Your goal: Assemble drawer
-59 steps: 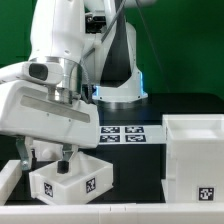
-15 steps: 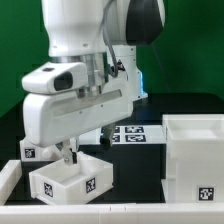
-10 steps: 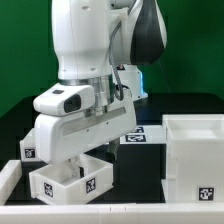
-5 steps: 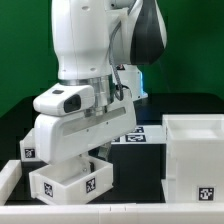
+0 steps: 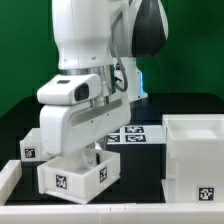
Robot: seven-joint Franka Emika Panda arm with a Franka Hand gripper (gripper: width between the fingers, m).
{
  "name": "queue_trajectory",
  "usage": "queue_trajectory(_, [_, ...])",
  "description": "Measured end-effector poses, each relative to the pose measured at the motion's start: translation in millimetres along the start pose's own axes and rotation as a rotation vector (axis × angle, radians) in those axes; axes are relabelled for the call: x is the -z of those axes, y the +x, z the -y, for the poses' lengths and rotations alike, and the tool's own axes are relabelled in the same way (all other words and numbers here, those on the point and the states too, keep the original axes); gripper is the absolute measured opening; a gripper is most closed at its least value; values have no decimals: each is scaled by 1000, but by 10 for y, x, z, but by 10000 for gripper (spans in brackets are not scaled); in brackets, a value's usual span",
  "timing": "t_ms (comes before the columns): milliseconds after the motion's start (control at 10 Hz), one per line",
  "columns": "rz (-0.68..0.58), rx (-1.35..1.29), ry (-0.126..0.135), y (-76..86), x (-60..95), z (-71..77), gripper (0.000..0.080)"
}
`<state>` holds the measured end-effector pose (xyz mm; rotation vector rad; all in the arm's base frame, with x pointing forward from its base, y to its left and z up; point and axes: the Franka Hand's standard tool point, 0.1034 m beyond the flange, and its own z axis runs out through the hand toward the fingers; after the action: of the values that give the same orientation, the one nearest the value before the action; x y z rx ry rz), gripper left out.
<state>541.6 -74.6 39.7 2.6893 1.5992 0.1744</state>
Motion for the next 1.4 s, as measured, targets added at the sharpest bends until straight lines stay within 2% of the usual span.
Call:
queue_trajectory(100, [-6, 61, -24, -24, 24, -40, 33])
queue_trajectory(500, [-1, 78, -16, 3, 1, -15, 33])
queue_trajectory(700, [2, 233, -4, 265, 14, 75, 33])
queue_trajectory(800, [-2, 271, -8, 325, 5, 126, 33])
queue_trajectory(1000, [-1, 256, -7, 243, -20, 146, 33])
queue_trajectory(1300, [0, 258, -4, 239, -37, 158, 34])
queue_trajectory(1400, [6, 341, -2, 283, -72, 186, 34])
